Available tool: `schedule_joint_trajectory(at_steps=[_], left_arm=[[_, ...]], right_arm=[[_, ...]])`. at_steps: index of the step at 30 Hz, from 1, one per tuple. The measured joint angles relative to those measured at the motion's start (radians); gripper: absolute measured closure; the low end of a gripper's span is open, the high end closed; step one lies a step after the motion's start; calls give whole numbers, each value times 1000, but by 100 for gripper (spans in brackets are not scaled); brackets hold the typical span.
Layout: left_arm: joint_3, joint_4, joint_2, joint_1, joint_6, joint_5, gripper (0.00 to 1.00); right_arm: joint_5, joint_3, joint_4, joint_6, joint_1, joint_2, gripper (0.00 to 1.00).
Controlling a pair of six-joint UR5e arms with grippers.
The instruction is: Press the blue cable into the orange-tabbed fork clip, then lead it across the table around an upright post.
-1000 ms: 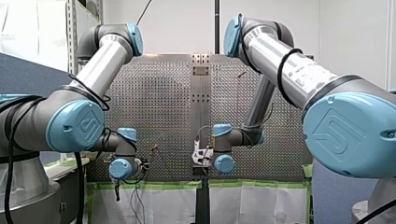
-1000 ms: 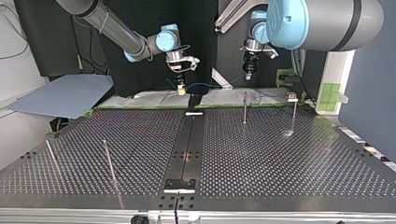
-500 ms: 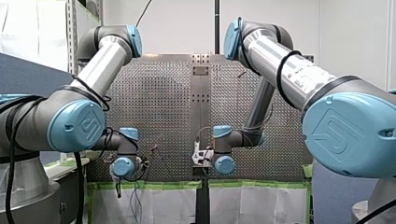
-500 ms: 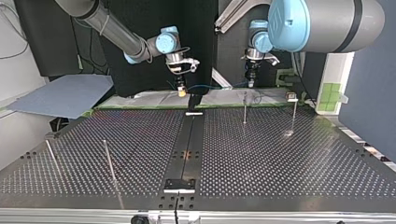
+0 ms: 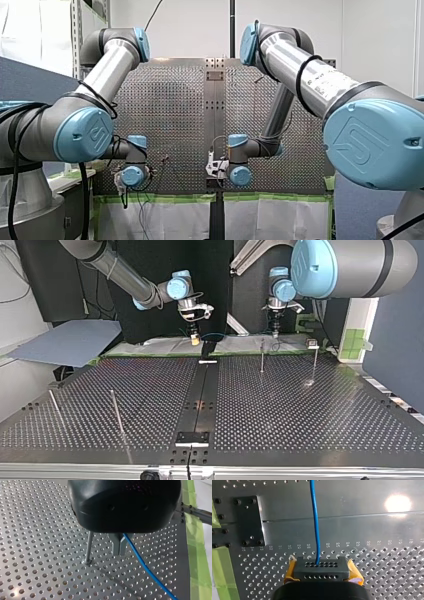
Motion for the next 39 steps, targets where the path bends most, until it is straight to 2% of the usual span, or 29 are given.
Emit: schedule_joint_trajectory(at_steps=[16, 26, 31, 39], left_arm=[[8, 25, 0, 24, -1, 38, 100], [22, 24, 0, 29, -1, 40, 100], [33, 11, 0, 31, 4, 40, 100], [42, 7, 0, 32, 9, 43, 100]], right_arm=[[-4, -36, 32, -2, -1, 14, 100], [-3, -62, 54, -4, -1, 40, 100], [-3, -82, 81, -5, -1, 41, 100], [-2, -99, 110, -5, -14, 41, 100]])
